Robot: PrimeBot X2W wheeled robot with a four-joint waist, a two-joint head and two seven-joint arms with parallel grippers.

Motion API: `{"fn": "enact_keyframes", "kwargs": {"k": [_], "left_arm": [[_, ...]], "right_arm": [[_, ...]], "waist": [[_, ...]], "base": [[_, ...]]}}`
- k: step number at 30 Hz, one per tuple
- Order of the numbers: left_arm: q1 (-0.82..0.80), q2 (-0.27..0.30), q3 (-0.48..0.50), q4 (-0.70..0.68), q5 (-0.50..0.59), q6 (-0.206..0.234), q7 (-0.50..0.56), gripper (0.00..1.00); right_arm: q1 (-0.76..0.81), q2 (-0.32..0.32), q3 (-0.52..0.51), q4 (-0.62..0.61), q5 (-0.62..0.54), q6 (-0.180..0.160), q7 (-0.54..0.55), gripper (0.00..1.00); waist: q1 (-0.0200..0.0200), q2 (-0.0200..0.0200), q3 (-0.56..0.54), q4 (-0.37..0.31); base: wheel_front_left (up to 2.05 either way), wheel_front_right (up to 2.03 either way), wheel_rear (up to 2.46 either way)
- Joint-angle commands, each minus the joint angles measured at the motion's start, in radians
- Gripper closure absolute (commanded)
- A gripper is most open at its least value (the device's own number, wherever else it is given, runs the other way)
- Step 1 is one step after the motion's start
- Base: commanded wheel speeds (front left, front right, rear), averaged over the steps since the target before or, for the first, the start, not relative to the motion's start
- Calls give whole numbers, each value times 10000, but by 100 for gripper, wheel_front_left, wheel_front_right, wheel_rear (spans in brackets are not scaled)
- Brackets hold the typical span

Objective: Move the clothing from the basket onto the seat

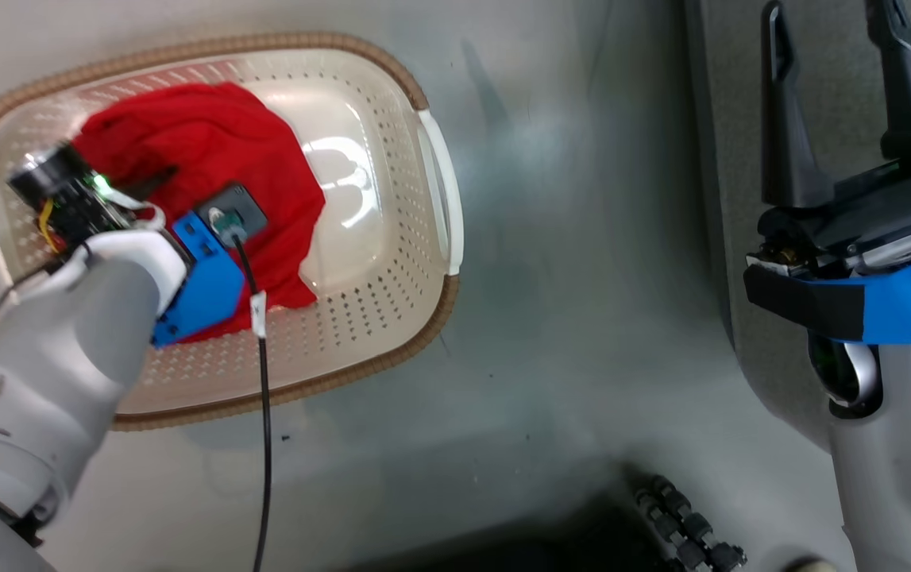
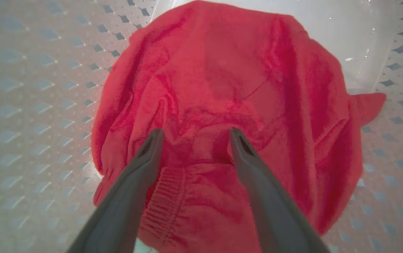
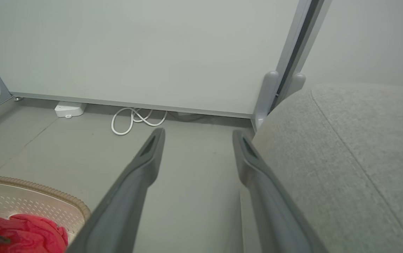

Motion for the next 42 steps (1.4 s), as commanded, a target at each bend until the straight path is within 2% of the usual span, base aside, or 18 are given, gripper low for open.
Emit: {"fn": "enact_keyframes", "kwargs": {"k": [1,9,18,21,22,29,42], "left_arm": [[-360,127,-54,57,-108,-8,151,0],[-1057,365,-206,196,-408,-8,626,0],[-1158,263,-343,288,-473,-7,943,0],[-1161,248,-378,305,-516,-5,1076,98],[-1143,247,-387,310,-535,10,1118,100],[-1003,239,-442,318,-577,13,1020,100],[-668,-592,-394,162,-1282,5,15,100]], "right_arm": [[-182,46,40,-204,-41,1,-34,0],[17,37,-27,-720,-132,1,-34,0],[230,35,-215,-845,-163,1,-34,0],[212,52,-223,-817,-180,1,-34,0],[184,61,-226,-808,-181,1,-34,0],[56,75,-271,-751,-188,1,-34,0],[145,-74,-513,-573,-212,1,-34,0]], "waist": [[-1,0,471,-140],[-1,0,1264,-299],[-1,0,1521,-343],[-1,0,1519,-356],[-1,0,1516,-365],[-1,0,1400,-339],[-1,0,355,234]], "base": [[0,0,0],[0,0,0],[0,0,0],[0,0,0],[0,0,0],[0,0,0],[0,0,0]]}}
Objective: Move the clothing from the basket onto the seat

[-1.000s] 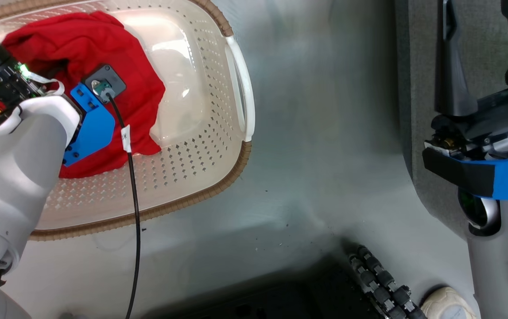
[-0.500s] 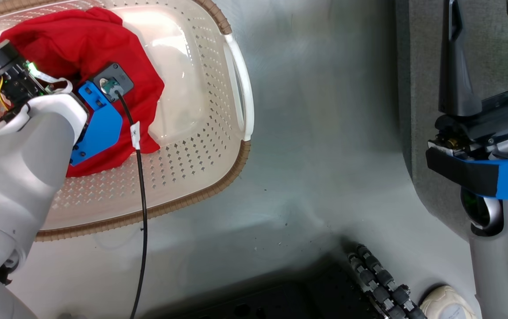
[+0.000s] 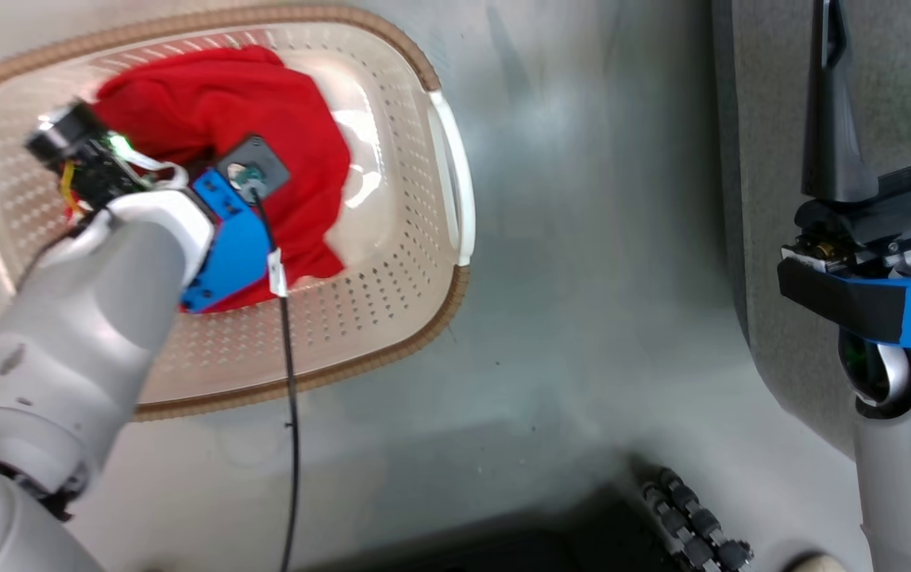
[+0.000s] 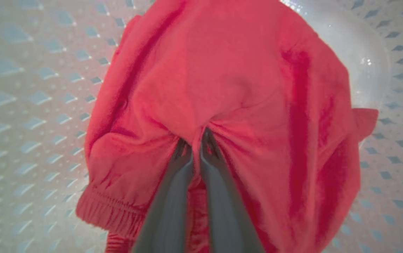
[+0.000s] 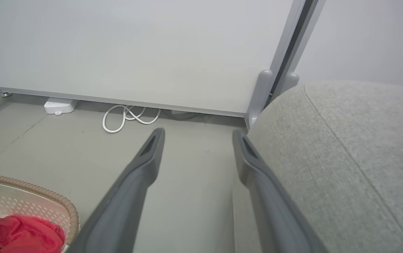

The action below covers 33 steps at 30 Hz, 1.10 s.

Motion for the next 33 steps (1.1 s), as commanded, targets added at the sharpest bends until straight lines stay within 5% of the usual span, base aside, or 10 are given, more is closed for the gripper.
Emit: {"fn": "enact_keyframes", "kwargs": {"k": [1,19,33], "left_arm": [[136,-199,105,-50,-233,22,-218,100],[969,-1478,951,-548,-1322,388,-2235,100],[2251,-726,2387,-3532,-1341,1042,-2278,100]], "right_arm": [[71,-69,-44,57,-35,1,-34,0],[900,-494,-515,600,-94,1,-32,0],[1907,-605,-555,1217,-27,1,-32,0]], "waist": [[0,0,-388,212],[0,0,-2985,1395],[0,0,-5315,1924]], "base": [[0,0,0],[0,0,0],[0,0,0]]}}
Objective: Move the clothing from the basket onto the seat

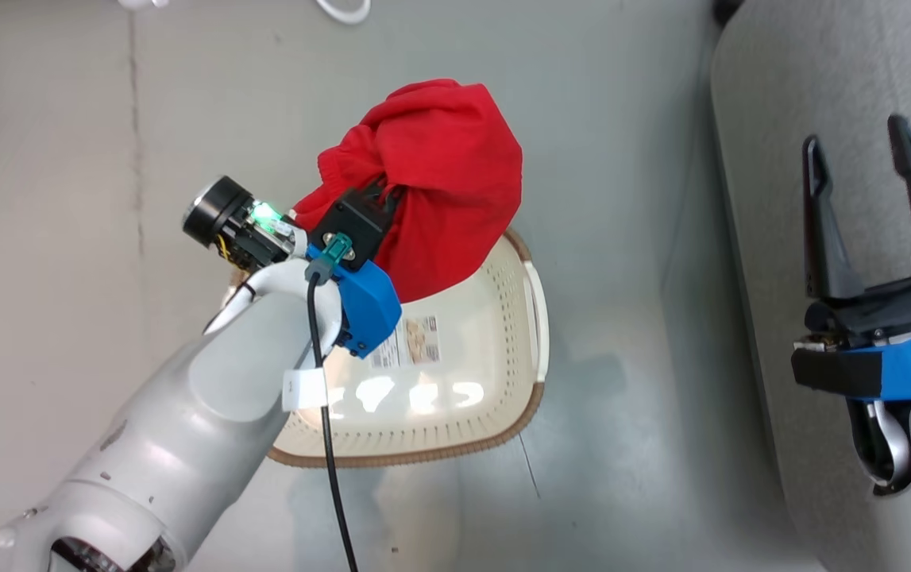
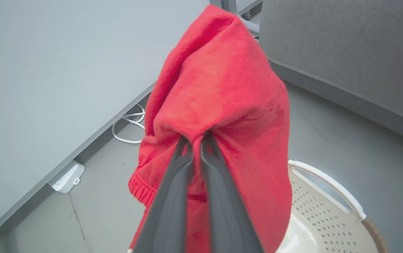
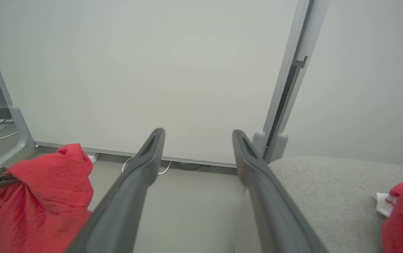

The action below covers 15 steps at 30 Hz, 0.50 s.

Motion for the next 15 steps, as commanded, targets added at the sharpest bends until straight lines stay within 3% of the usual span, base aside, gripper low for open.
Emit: {"fn": "enact_keyframes", "kwargs": {"k": [1,15], "left_arm": [[103,22,92,-102,51,48,-48,100],[1312,119,1610,-2486,491,239,-50,100]], "right_arm": [[113,-22,-24,16,-2,1,-32,0],[1421,118,-88,534,10,1,-34,0]], "waist": [[1,-1,-546,173],[1,-1,-2613,531]], "base": [[0,0,0],[0,0,0]]}}
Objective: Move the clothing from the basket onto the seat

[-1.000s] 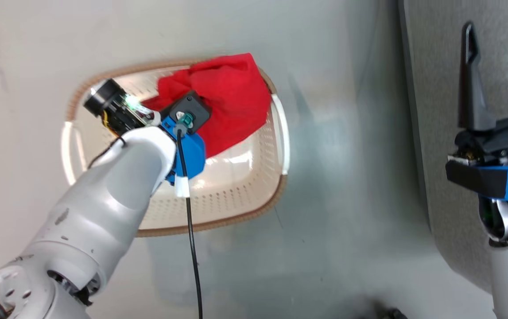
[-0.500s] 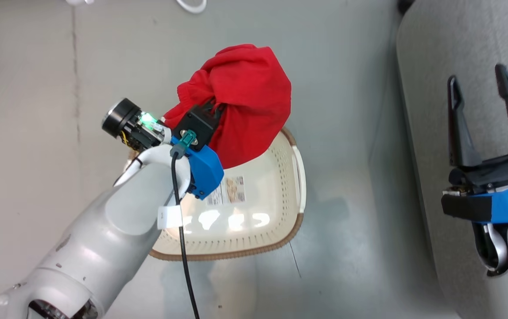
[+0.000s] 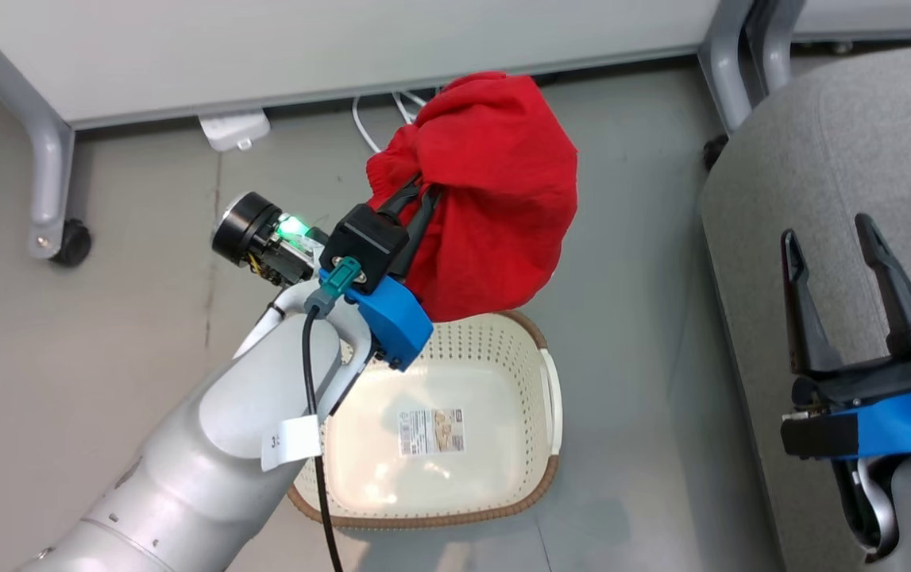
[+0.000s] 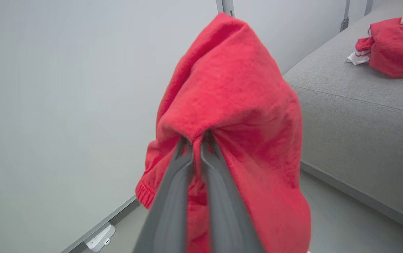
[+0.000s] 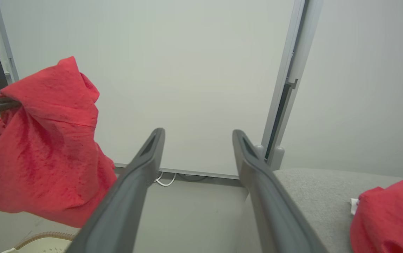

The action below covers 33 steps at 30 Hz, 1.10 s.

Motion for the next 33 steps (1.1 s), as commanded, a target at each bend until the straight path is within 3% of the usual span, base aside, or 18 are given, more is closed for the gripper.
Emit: {"fn": "enact_keyframes", "kwargs": {"k": [1,18,33], "left_arm": [[158,-30,164,-213,81,8,-49,100],[645,-452,181,-1590,587,-259,-48,100],[791,-407,12,-1859,545,-239,-48,100]], "right_arm": [[263,48,33,62,-1,1,-30,0],[1479,454,160,363,54,1,-30,0],[1486,45,984,336,216,1,-30,0]], "waist": [[2,-1,-478,143],[2,-1,-2013,496],[2,-1,-2220,640]], "base": [[0,0,0],[0,0,0],[0,0,0]]}}
